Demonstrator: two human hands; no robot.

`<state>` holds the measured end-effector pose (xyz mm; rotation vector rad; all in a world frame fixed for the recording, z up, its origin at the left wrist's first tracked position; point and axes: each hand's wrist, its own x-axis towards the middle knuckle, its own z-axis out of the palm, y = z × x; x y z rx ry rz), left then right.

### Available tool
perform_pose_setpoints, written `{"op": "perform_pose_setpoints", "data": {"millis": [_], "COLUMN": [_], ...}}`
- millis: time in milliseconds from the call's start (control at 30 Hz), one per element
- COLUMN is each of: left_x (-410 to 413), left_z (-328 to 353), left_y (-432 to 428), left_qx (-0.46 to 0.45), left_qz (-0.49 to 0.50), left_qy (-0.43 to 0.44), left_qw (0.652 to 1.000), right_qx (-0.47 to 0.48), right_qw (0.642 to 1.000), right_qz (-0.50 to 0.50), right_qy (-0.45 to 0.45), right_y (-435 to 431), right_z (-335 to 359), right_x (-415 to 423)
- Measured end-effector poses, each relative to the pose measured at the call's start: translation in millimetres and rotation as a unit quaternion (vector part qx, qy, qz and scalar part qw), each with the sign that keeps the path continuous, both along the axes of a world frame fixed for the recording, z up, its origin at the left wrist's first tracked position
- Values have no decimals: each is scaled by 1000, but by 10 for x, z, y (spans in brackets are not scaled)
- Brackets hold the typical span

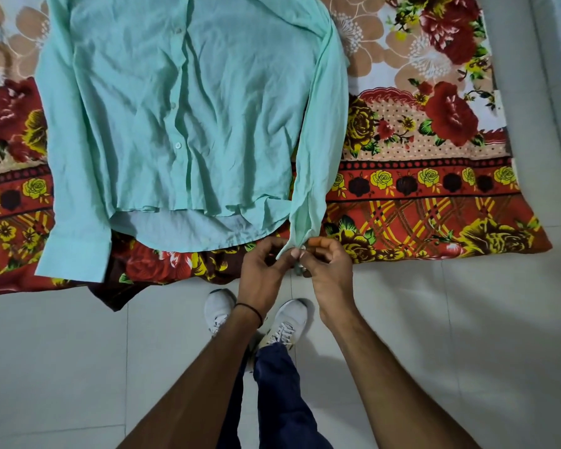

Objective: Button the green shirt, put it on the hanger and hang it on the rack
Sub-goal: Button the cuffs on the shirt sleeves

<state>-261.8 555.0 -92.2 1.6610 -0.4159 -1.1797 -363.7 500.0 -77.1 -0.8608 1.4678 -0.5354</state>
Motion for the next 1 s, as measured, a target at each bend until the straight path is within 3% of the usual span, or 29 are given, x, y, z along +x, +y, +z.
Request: {"op": "perform_pose_setpoints", "data": {"millis": [133, 333, 600, 667, 833, 1000], "left_x": [61, 113, 113, 107, 122, 150], "left_z": [-17, -30, 122, 112, 119, 131], "left_y": [9, -5, -22, -22, -41, -47], "left_qx": [19, 18, -35, -35, -13, -14], "left_qz": [11, -3, 29, 0, -22, -15], "left_qy": [-9, -48, -83, -105, -136, -92], "left_qw": [1000, 999, 996, 994, 990, 996], "right_qx": [-24, -133, -331, -334, -257, -253], "right_qw": [999, 983, 884, 888, 938, 938], "right_qz": [22, 100, 214, 219, 193, 191], "right_qy": [12, 74, 250, 229, 131, 139], "right_y": [14, 106, 55, 26, 16, -32], "right_z": [35, 152, 189, 238, 334, 292], "right_x": [-1, 7, 72, 93, 147, 150]}}
